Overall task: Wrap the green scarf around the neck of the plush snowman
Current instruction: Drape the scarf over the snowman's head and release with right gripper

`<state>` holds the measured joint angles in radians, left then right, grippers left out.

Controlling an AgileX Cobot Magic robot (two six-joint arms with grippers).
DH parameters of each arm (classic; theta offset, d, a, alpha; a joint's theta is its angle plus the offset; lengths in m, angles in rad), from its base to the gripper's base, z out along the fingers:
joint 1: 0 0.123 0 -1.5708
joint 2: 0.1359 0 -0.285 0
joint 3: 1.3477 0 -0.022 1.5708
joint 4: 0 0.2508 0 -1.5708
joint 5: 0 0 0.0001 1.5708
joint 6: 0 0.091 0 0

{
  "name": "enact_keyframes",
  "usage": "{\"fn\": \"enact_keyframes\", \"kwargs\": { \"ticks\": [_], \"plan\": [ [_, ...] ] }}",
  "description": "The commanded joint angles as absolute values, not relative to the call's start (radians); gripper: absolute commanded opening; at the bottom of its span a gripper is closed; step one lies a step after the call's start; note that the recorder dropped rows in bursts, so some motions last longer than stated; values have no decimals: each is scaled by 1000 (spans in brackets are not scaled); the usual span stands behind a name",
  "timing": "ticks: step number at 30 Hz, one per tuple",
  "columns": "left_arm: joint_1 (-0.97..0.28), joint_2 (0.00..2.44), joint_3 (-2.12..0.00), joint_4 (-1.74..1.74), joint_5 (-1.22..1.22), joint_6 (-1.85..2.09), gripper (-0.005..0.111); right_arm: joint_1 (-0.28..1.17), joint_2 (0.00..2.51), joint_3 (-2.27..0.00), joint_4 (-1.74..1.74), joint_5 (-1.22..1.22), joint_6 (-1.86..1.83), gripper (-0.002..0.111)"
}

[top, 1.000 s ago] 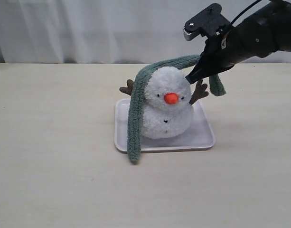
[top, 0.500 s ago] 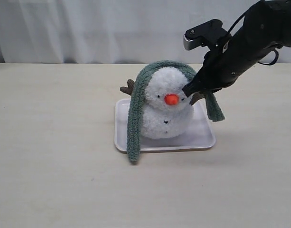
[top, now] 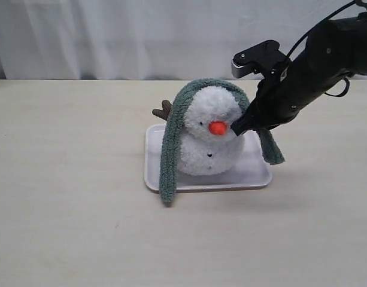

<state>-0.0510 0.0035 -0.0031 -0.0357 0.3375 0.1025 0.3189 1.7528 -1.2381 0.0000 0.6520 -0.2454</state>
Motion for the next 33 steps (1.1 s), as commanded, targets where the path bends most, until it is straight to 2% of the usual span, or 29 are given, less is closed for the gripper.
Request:
{"fn": "enact_keyframes", "kwargs": {
  "ticks": [1, 18, 29, 33],
  "plan": [
    [-58, 0, 0, -37, 323, 104, 0, 316, 1783, -1231, 7, 625, -218, 4],
    [-58, 0, 0, -39, 325, 104, 0, 316, 1858, -1287, 12, 761, -196, 4],
    [-58, 0, 0, -39, 325, 104, 0, 316, 1869, -1295, 175, 812, -324, 4],
    [-58, 0, 0, -39, 325, 104, 0, 316, 1893, -1295, 182, 834, -337, 13]
  ]
}}
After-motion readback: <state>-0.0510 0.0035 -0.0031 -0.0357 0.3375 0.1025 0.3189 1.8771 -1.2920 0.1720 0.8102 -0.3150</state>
